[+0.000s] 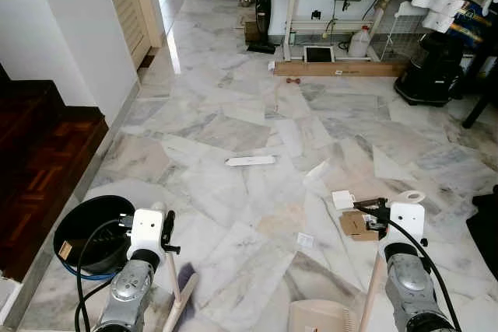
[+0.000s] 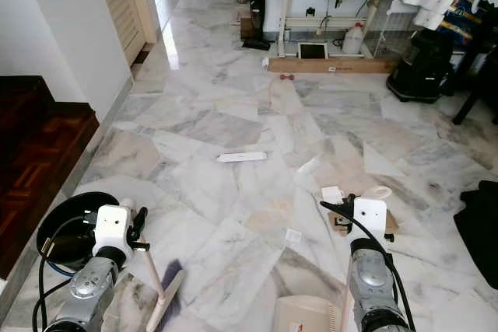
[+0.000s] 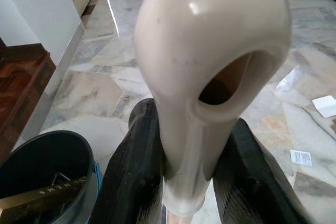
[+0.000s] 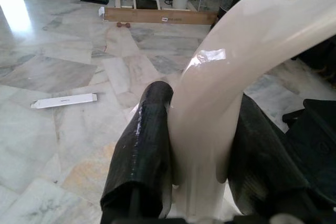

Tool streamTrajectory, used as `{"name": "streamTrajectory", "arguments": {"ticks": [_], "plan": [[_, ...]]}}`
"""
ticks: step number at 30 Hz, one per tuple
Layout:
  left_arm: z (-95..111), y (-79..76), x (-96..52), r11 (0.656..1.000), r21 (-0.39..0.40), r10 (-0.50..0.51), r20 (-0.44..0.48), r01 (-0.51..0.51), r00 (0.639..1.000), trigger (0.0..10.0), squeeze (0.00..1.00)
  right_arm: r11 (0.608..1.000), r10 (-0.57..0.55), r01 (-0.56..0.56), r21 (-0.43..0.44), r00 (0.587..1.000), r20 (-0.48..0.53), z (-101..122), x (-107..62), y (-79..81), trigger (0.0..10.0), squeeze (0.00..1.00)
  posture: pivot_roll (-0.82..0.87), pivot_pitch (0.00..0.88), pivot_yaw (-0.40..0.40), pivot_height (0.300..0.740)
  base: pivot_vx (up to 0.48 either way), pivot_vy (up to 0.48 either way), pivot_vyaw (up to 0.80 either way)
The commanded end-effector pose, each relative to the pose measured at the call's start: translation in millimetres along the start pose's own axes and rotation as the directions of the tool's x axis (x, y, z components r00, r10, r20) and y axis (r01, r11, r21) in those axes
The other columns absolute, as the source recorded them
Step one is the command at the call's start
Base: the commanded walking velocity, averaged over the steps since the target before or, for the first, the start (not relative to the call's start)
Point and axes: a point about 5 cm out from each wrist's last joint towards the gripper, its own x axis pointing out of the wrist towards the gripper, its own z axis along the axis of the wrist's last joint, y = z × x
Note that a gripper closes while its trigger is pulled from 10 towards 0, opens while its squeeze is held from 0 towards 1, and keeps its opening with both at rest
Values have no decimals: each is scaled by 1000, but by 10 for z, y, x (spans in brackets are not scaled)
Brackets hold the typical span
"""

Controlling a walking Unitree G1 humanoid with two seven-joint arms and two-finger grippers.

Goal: Sweep floor

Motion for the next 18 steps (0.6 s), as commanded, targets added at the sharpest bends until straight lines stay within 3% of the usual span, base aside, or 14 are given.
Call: {"name": "streamTrajectory", "arguments": {"ticks": [1, 13, 18], "plan": [[-137, 140, -218, 973, -146, 177, -13, -177, 984, 10000, 0, 939, 187, -177, 294, 982, -9, 63, 35, 305, 10000, 0, 36, 0, -51, 740, 0, 0, 0], [-137, 140, -218, 973, -146, 177, -13, -177, 984, 10000, 0, 939, 187, -177, 294, 982, -9, 63, 35, 305, 10000, 0, 36, 0, -51, 740, 0, 0, 0], [-83, 191, -198, 975, -146, 171, 8, -168, 985, 10000, 0, 932, 222, -212, 294, 975, -2, 70, 28, 381, 10000, 0, 43, 0, -42, 740, 0, 0, 0]]}}
